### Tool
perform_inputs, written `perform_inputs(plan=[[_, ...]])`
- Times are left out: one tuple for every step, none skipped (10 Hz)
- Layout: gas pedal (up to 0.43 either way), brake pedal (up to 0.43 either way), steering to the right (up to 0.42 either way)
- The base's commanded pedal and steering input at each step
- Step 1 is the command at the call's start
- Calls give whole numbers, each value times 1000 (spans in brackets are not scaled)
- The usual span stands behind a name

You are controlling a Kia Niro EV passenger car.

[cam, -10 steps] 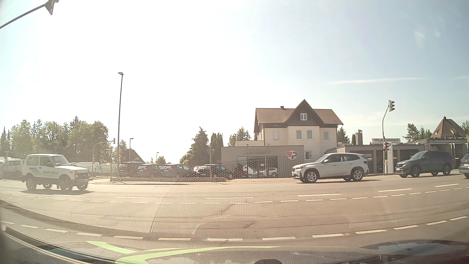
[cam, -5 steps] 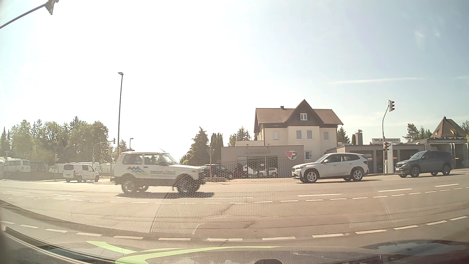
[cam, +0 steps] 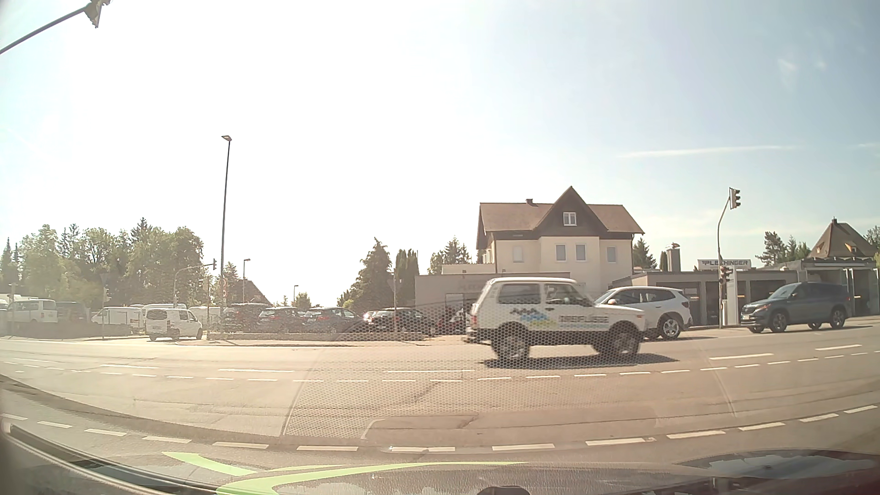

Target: Follow the waypoints while adhering to traffic rules and regulations

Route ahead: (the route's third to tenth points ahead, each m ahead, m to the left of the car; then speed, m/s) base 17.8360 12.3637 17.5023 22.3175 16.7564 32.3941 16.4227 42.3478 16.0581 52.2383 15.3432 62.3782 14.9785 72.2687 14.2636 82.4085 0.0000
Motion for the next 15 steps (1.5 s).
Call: perform_inputs(plan=[[0, 354, -2], [0, 354, -2], [0, 354, -2], [0, 354, -2], [0, 354, -2], [0, 354, -2], [0, 354, -2], [0, 354, -2], [0, 354, -2], [0, 354, -2], [0, 354, -2], [0, 354, -2], [0, 354, -2], [0, 354, -2], [0, 354, -2]])
